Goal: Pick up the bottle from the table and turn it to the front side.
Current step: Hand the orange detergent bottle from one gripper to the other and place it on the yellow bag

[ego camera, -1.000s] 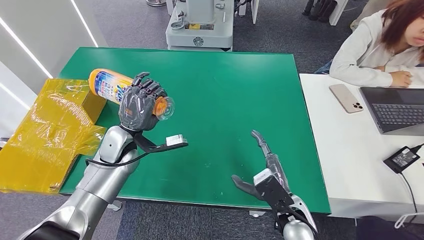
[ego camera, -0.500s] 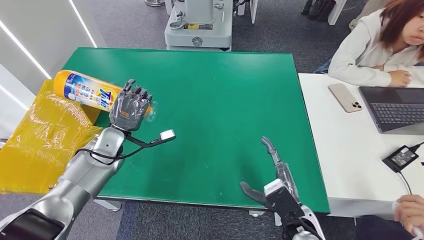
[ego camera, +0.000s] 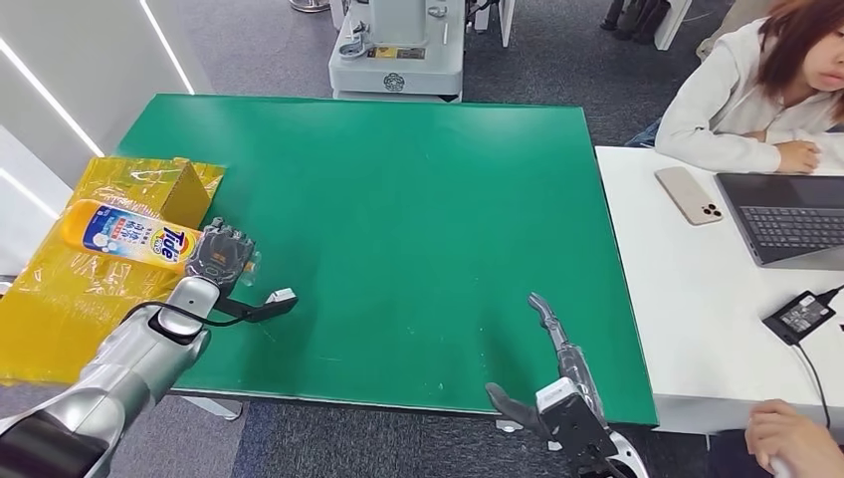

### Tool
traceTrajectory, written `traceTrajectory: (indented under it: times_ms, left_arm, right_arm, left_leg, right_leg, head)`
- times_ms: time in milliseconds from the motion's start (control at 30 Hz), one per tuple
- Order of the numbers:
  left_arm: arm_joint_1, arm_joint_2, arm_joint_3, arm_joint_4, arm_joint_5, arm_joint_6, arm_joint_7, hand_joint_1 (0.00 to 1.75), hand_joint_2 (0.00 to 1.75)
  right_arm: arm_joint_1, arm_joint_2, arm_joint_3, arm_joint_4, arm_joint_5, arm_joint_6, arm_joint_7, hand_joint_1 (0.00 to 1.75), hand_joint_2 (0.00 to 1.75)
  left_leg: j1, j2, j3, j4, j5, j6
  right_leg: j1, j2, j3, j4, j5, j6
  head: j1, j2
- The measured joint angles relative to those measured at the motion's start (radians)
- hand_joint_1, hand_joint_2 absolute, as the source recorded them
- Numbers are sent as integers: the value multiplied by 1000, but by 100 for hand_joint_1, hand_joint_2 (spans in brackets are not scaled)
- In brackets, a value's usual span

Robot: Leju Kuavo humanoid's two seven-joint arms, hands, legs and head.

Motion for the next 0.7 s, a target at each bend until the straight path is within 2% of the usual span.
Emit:
traceTrajectory:
  times_ms: [533,700]
  left_arm:
    - [-3,4,0,38,0,-5,0,175,175]
    - [-5,9,0,44,2,-78,-30,175,175]
  right_arm:
    - [0,0,0,-5,0,0,1,0,175]
    - [0,1,-1,-5,15,13,2,0,175]
  left_leg:
    - [0,0,0,0,0,0]
    - [0,0,0,0,0,0]
  right_leg:
    - [0,0,0,0,0,0]
    - [0,0,0,0,0,0]
  head:
    - [0,0]
    - [0,0]
